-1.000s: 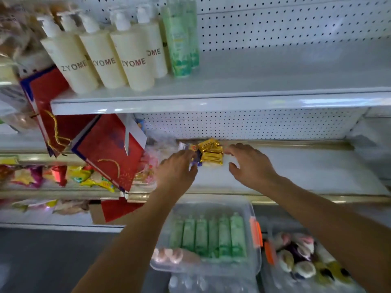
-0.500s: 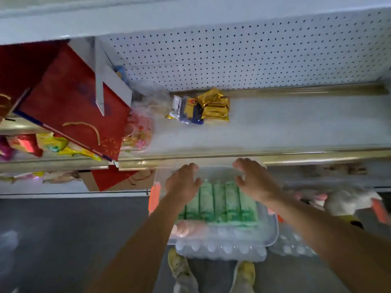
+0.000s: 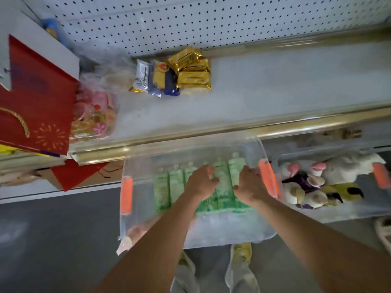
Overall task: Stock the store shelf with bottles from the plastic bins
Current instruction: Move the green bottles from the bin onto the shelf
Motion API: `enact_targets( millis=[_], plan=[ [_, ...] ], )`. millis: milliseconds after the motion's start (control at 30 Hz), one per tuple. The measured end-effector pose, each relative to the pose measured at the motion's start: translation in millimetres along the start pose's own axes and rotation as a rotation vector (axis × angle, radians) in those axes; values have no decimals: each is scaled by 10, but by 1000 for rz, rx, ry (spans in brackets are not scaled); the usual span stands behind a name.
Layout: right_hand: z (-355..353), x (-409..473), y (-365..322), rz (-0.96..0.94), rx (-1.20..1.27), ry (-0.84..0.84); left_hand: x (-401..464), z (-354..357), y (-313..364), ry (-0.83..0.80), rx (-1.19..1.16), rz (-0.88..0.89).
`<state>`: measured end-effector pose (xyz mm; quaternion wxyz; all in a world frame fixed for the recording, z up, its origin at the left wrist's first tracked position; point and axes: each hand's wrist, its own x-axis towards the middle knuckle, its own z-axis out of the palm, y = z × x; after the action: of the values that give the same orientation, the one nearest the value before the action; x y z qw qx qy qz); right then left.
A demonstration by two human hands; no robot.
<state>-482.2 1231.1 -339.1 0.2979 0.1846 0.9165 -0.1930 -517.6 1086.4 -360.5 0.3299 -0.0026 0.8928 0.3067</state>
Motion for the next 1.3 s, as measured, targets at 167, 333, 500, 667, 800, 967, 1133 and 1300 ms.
enact_targets(
  millis=[167,333,500,667,800,967,1133,1300],
  plan=[
    [211,81,9,35,84,36,321,127,177,-16,-124,36],
    [345,90,70,16,92,87,605,233,380,-112,-112,-17],
    [379,87,100,-13,107,119,715,377,474,-228,-21,-49],
    [360,118,111,15,231,135,737,353,515,-164,-147,-154],
    [389,109,127,18,294,156,637,242,446,-92,-321,-199],
    [425,148,110,15,273,128,457,211,286,-30,-623,-185],
    [387,144,157,-5,443,15,289,193,189,-92,-840,-176],
    [213,81,257,-54,618,-64,70,143,181,-195,-889,-104]
  ],
)
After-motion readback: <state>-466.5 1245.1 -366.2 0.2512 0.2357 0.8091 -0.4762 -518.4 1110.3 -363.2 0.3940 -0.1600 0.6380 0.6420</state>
